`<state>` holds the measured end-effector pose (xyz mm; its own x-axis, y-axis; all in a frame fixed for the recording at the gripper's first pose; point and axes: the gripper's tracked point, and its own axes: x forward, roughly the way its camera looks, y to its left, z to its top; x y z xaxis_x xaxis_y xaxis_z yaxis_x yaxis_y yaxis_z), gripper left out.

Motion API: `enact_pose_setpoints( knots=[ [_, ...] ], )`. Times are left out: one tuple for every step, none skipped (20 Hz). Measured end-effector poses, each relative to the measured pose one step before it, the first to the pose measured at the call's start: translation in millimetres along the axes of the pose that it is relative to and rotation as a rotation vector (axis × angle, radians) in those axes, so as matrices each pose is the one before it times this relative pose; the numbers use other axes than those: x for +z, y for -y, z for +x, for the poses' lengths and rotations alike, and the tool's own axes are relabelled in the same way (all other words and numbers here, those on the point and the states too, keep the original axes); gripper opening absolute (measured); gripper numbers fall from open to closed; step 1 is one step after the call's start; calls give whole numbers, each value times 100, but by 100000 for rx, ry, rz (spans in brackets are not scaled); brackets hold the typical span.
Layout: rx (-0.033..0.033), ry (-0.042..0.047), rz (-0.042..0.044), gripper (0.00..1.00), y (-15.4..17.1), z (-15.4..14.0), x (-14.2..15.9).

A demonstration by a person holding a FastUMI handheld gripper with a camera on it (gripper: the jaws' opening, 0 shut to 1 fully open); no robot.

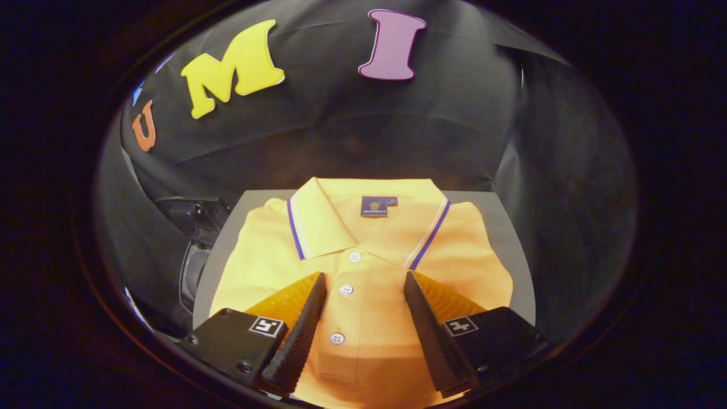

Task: Put the clothes into the washing machine and then close the washing machine lid.

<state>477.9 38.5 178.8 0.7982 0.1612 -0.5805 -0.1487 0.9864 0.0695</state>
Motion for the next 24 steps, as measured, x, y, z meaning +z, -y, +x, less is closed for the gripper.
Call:
enact_pose_setpoints(
  knots=[
    [951, 983, 1318, 78, -280, 125, -39],
    [351, 1055, 460, 69, -88, -17, -162],
    [649, 1370, -479, 60, 70, -20, -10],
    [1229, 740, 705, 52, -275, -233, -4],
    [264, 1175, 2704, 43, -243, 26, 82],
    [51, 910, 818, 35, -91, -98, -150],
    [-309, 656, 231, 29, -54, -311, -338],
    [-350, 162, 156, 26, -201, -396, -297],
    [-1052, 100, -807, 22, 43, -586, -503],
    [-1169, 467, -654, 18, 45, -602, -321],
    [-901, -56, 178, 14, -86, -905, -441],
    [624, 107, 197, 14, -390, -972, -286],
    [851, 83, 1959, 13, -607, -1068, -358],
    [1504, 571, 1912, 13, -503, -1187, -283],
    [999, 749, 1376, 13, -478, -1081, -31],
    [602, 780, 1420, 13, -435, -1198, 13],
    [841, 1090, 1510, 13, -596, -1272, -102],
    [1113, 1765, 1271, 13, -661, -1224, 132],
    [673, 1696, -15, 13, -877, -1187, -80],
    [-221, 1802, -750, 13, -617, -1173, 58],
    [234, 2215, -1247, 13, -886, -1179, 173],
    [317, 1765, -710, 12, -997, -1234, 280],
    [1189, 1496, -132, 13, -1193, -1119, 128],
    [1562, 835, -94, 13, -1346, -972, 125]
  ],
)
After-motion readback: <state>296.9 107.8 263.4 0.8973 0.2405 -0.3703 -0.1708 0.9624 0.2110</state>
